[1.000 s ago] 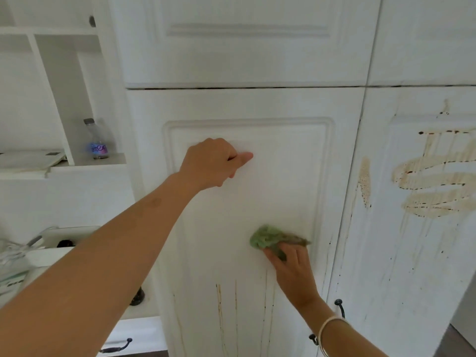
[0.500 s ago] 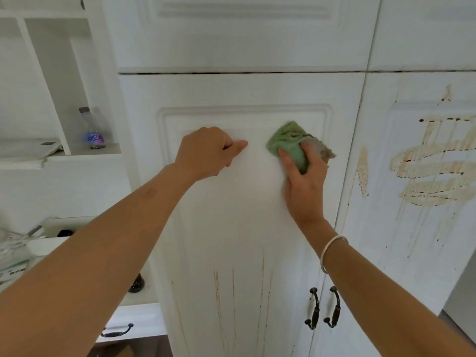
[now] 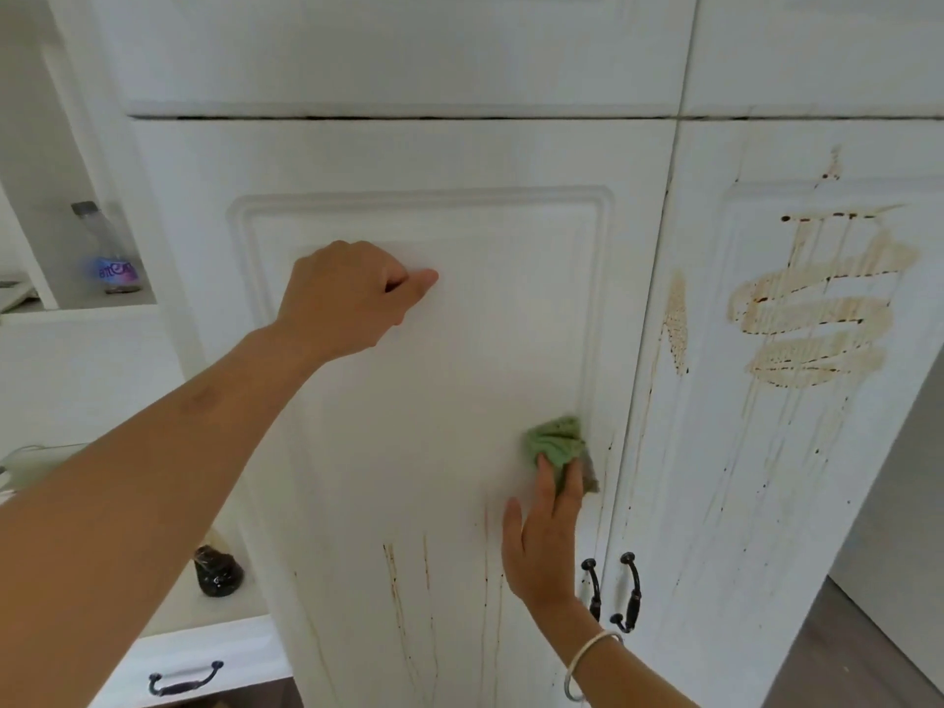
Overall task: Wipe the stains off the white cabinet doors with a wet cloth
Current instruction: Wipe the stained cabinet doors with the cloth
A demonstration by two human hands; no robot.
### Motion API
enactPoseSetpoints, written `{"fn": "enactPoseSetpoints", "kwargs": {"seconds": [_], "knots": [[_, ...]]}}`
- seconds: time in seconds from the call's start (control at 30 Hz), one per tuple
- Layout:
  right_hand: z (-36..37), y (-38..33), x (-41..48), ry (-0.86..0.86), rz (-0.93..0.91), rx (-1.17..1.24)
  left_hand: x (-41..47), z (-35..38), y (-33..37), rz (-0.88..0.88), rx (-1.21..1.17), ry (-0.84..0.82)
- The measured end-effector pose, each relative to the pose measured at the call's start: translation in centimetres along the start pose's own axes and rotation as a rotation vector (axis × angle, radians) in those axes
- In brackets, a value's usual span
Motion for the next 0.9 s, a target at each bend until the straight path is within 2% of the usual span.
{"fn": "enactPoseSetpoints", "kwargs": {"seconds": [0.13,0.23,0.37,0.57,0.7,0.9], "knots": [[-3.3,-5.1,9.8,0.192,-0.139,-0.032,-0.1,-0.2,0.1,-0.007,-0.014,0.006],[-4.9,-5.5,12.7,0.315,-0.086,-0.041,-0.3,-0.1,0.1,-0.011,-0.027,0.006],[-2.9,-1.5,7.4,0.256,-0.049,-0.071,-0.3,-0.1,0.2,-0.012,-0.022,0.022],[1.0,3.8,-2.6,0.074,0.236,-0.003,-0.2,0.1,0.2,-0.014,-0.019,0.027],[0.9,2.8,-2.0,0.080,0.301,0.054,-0.4,0.0,0.3,-0.012,-0.026,0.041],[-2.4,-1.5,6.5,0.272,0.221,0.137,-0.5,-0.1,0.2,-0.012,-0.019,0.046]]}}
Point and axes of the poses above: each hand's wrist, its own x-axis towards the middle knuckle, its own z-axis out of the palm, y = z × x, the point moved 4 cm from there along x, towards the middle knuckle
